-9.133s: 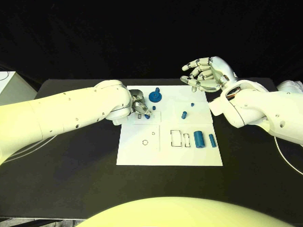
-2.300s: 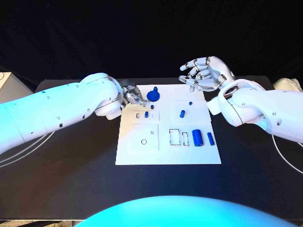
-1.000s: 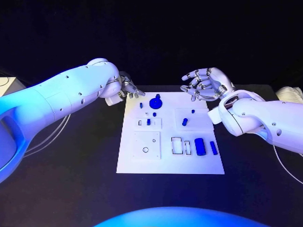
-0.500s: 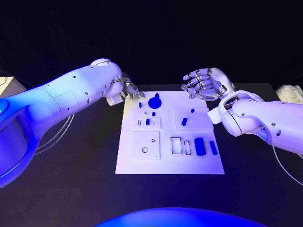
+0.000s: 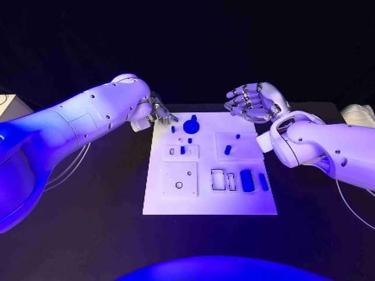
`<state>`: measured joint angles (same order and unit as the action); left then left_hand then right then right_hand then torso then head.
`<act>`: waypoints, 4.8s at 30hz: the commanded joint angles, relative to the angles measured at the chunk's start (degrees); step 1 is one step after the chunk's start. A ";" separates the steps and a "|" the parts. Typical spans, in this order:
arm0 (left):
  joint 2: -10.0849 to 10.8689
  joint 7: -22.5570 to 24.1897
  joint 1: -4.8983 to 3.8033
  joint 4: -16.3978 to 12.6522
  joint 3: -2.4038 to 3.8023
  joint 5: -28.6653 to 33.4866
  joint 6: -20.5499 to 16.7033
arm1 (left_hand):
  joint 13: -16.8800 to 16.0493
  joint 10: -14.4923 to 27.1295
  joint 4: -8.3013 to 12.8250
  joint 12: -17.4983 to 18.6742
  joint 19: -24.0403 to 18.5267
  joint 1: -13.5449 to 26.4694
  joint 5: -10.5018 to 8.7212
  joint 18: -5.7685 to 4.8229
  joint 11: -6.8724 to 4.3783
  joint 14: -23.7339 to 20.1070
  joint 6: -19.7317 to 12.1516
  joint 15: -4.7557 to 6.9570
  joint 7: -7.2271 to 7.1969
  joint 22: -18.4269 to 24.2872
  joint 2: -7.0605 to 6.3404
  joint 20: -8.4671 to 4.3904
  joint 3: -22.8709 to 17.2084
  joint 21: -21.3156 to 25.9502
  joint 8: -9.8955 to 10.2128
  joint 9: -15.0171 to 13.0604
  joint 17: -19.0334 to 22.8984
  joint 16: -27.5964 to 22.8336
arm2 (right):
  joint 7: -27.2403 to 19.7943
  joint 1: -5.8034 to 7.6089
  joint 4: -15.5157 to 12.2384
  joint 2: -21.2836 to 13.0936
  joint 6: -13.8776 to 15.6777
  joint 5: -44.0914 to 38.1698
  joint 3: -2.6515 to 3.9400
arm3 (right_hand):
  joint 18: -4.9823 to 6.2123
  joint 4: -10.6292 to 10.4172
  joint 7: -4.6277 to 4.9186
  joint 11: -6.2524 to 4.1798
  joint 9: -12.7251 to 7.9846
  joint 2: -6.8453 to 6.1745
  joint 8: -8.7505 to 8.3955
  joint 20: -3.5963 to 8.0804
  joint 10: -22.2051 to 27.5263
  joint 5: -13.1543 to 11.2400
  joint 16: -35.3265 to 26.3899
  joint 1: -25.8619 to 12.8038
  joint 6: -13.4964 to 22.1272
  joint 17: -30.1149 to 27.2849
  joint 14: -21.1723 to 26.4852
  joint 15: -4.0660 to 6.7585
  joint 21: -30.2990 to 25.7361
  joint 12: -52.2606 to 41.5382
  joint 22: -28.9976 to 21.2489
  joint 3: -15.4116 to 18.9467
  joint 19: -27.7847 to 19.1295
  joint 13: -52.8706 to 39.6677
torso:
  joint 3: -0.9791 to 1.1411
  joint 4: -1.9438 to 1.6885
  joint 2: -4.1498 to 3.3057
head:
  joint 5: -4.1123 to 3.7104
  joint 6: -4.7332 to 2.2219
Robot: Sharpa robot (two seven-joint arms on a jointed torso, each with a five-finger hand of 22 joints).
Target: Assemble the parts on the task board
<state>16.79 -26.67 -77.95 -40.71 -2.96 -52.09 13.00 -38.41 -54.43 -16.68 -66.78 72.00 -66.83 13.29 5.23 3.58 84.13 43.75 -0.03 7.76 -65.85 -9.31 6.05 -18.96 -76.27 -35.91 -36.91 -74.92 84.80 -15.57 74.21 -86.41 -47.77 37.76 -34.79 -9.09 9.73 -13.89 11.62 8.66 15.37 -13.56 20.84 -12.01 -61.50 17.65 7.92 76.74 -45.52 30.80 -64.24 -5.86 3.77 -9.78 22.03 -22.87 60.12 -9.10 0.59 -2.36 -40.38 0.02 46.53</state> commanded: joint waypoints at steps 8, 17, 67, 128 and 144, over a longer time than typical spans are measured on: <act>-0.32 0.71 0.18 0.32 -0.19 -0.08 1.56 | -0.28 -0.86 0.09 -0.58 0.89 0.26 0.05 0.28 -0.19 1.85 0.69 0.12 -0.25 -0.61 0.49 -0.08 0.18 -0.59 -0.58 0.04 -5.71 0.52 | -2.81 0.00 0.03 0.20 -0.33 2.56 0.04 | 0.73 1.05 1.67 0.94 -0.46 0.45 -0.05 -0.93 0.86 -0.07 -2.58 -0.59 1.25 -3.09 1.34 -0.89 -0.16 1.29 -3.84 0.10 -1.77 2.77 | 0.01 -0.04 -0.03 | -0.03 0.08; -0.70 1.21 0.63 0.52 -0.37 0.79 2.47 | -0.24 -1.02 0.21 -0.65 1.01 -0.48 0.11 0.25 -0.36 1.90 0.81 0.28 -0.43 -0.79 0.92 -0.20 -0.04 -0.73 -0.73 0.11 -5.77 0.60 | -3.19 0.00 0.14 0.36 -0.49 2.94 0.04 | 0.71 1.92 2.24 1.70 -1.17 0.93 -0.89 -1.92 2.30 -0.05 -4.29 -0.76 2.21 -6.60 3.85 -1.92 -0.15 2.58 -7.45 0.37 -3.94 5.14 | 0.04 0.00 -0.03 | -0.14 0.25; 2.21 2.61 0.94 -3.03 -0.35 5.76 -1.14 | -4.35 -7.59 11.36 -2.92 3.34 -7.37 0.76 -0.50 -2.05 2.73 0.19 1.86 -1.97 -4.84 1.32 -1.51 -24.21 -3.22 -8.14 -5.79 -7.11 1.76 | -2.66 0.00 0.54 0.56 -1.23 3.39 0.03 | 0.72 2.05 2.63 2.00 -1.38 1.01 -1.20 -2.10 2.63 0.04 -4.22 -0.97 2.41 -7.41 4.14 -2.12 -0.09 2.93 -8.21 0.60 -4.16 5.39 | 0.10 -0.05 0.16 | -0.34 0.89; 16.25 -0.90 4.11 -31.82 -3.69 -6.69 -10.94 | -13.66 -16.40 17.37 -7.42 7.68 0.97 12.95 -1.67 -4.15 4.64 5.43 3.87 -4.02 -10.09 -2.77 -3.39 -31.97 -6.47 -9.39 -6.86 -10.82 3.37 | -2.14 -0.14 0.53 -0.45 -1.99 3.79 0.00 | 0.72 1.92 2.78 2.12 -1.46 1.10 -1.30 -2.19 2.73 0.14 -4.19 -1.31 2.42 -7.82 4.23 -2.22 -0.06 3.06 -8.59 0.84 -4.23 5.42 | 0.14 -1.01 1.14 | -0.01 2.75; 16.02 -0.61 4.12 -31.97 -3.72 -7.19 -7.92 | -13.77 -16.47 17.47 -7.45 7.68 0.96 12.96 -1.67 -4.16 4.67 5.46 3.88 -4.04 -10.09 -2.84 -3.41 -31.97 -6.47 -9.37 -6.85 -10.91 3.41 | -2.05 -0.21 0.62 -0.37 -2.27 3.81 0.00 | 0.73 1.91 2.80 2.14 -1.48 1.11 -1.33 -2.21 2.75 0.15 -4.17 -1.35 2.42 -7.93 4.24 -2.23 -0.06 3.08 -8.69 0.89 -4.24 5.43 | 0.17 -0.99 1.15 | -0.01 2.91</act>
<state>32.97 -27.48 -73.92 -72.53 -6.61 -58.68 2.71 -52.14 -70.69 -9.46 -74.06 79.45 -65.79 26.10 4.34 -0.59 84.15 47.81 3.47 4.72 -74.93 -12.76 2.67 -40.88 -82.48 -45.10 -43.77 -74.92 88.02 -17.35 74.05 -85.79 -48.18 36.45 -30.89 -9.11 9.73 -12.02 11.37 10.81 13.98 -12.67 19.72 -14.15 -59.02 17.64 3.92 75.86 -43.48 22.92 -60.29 -7.98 3.78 -7.08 13.39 -22.23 56.37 -3.75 0.74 -3.35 -39.23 0.01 49.44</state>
